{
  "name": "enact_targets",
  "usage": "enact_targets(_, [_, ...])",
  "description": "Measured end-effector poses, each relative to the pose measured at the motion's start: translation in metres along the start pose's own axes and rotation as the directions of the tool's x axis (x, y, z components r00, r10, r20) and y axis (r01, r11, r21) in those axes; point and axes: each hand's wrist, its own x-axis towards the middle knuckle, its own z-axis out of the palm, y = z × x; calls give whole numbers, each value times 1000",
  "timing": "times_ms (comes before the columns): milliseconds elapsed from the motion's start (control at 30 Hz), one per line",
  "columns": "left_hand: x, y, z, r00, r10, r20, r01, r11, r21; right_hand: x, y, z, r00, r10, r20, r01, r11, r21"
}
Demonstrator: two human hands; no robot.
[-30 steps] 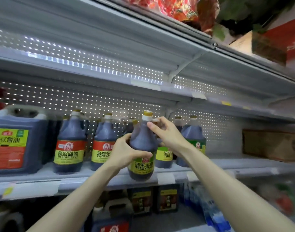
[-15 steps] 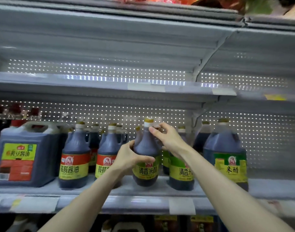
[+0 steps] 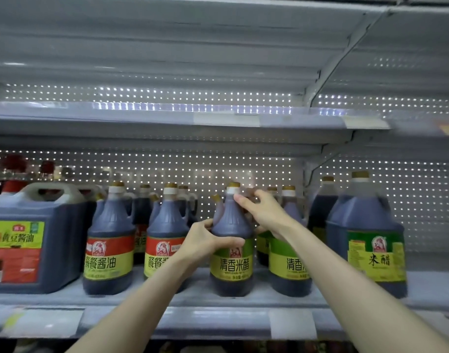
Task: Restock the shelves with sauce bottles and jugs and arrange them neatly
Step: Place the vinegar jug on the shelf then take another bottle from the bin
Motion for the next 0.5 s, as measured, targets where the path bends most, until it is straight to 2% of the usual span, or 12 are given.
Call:
enact_targets(233, [6,-1,0,999,-13,41,13,1000,-14,4,4,-1,1000,9,2,-9,1000,7])
enact_targets(367, [2,-6,2,1000,-7,-5,6,998,-61,3,11,2,999,1,-39,-2,999,-39])
enact_targets(500, [-6,-18,8,999,5,-44,-10,992,-123,-9,24,12,998,40,-47,-39,999,20])
